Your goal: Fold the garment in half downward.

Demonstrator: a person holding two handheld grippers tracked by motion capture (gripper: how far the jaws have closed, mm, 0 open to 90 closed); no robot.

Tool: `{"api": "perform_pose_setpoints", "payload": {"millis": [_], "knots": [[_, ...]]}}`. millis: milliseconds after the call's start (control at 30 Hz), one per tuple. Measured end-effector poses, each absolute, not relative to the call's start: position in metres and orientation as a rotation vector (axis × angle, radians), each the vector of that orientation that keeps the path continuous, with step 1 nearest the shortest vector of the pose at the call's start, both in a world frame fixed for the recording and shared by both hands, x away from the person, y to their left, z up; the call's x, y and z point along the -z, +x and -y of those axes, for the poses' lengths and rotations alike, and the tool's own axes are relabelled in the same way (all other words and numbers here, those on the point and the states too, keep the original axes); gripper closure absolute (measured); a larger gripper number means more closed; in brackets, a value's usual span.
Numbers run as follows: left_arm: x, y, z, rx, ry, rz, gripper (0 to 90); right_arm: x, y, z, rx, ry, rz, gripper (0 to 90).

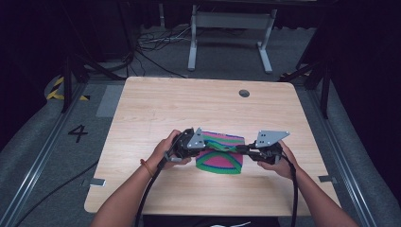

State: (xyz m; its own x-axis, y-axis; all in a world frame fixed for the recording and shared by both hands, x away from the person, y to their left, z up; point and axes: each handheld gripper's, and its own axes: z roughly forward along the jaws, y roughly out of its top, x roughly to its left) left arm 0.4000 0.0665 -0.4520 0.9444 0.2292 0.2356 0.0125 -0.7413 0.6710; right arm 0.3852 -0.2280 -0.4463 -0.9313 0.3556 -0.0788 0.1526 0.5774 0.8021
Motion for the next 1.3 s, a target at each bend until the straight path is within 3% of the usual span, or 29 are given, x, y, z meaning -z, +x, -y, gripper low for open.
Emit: {"api": "perform_pose_setpoints", "payload": {"millis": [333,533,633,800,933,1000,1033,1133,1300], "knots": [[0.477,0.381,-0.064,-0.306,2.464,-0.091,80.5,0.465,0.364,0.227,-1.206,0.394,-2.669,85.9],[0.487,0.374,-0.064,-0.285,2.483,-0.098,74.7,0.477,0.356,0.220,-1.128,0.373,-2.728,82.9],[0.486,0.372,-0.064,-0.259,2.494,-0.093,59.6,0.484,0.353,0.218,-1.103,0.380,-2.743,80.9],[0.479,0.379,-0.079,-0.155,2.390,-0.219,45.9,0.489,0.353,0.223,-1.107,0.416,-2.736,78.4],[0.469,0.383,-0.091,-0.146,2.287,-0.296,48.0,0.485,0.352,0.225,-1.138,0.444,-2.678,74.4],[0.468,0.383,-0.093,-0.128,2.264,-0.289,62.0,0.483,0.353,0.225,-1.137,0.441,-2.666,73.7],[0.467,0.382,-0.092,-0.123,2.256,-0.277,62.0,0.482,0.353,0.223,-1.149,0.445,-2.656,73.2],[0.471,0.382,-0.084,-0.109,2.270,-0.245,70.6,0.480,0.352,0.219,-1.159,0.442,-2.647,72.9],[0.491,0.384,-0.066,-0.072,2.378,-0.225,74.6,0.488,0.353,0.212,-1.109,0.444,-2.669,73.5]]}}
